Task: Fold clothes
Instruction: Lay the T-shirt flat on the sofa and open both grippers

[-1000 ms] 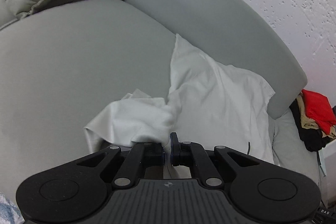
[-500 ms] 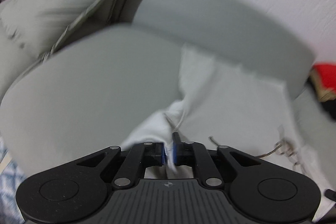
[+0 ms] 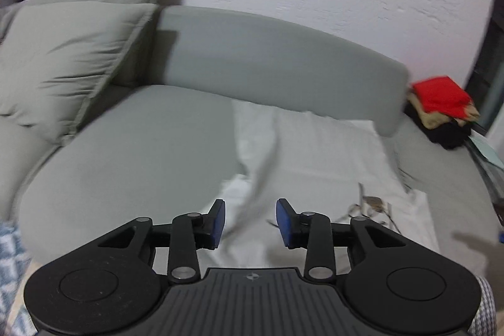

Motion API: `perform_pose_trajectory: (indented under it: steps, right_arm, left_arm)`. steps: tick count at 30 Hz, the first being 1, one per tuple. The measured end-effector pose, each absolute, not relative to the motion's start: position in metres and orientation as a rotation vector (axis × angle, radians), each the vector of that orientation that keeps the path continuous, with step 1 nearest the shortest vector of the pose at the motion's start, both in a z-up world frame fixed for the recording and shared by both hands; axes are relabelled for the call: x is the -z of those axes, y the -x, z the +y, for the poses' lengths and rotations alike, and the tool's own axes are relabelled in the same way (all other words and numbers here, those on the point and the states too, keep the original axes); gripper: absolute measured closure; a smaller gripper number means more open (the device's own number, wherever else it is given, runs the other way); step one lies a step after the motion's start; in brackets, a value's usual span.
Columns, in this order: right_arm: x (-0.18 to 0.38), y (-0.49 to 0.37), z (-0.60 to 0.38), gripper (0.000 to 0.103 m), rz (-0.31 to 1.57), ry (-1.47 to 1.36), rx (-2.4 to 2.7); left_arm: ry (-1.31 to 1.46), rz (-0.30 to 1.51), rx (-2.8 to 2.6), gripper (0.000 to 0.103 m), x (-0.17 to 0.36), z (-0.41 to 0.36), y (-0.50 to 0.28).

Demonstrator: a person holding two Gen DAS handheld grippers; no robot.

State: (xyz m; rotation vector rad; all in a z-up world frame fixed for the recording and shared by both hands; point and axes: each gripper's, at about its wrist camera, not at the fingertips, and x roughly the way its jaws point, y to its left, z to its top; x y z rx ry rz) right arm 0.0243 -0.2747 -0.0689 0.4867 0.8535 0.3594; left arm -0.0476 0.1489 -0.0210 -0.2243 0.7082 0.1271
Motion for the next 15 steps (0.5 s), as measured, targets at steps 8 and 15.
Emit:
perform_pose_trajectory:
  steps: [8,15]
  right_arm:
    - [0.158,-0.073,-0.214,0.096,1.032,-0.428,-0.374]
    - [0.177,-0.074,-0.199,0.096,1.015,-0.260,-0.298]
  left_arm:
    - [0.116,0.900,-0.065,0.087,0.097,0.073,-0.009]
    - [-0.073,0.970,-0.056,0.085,0.126,0.041,-0.014]
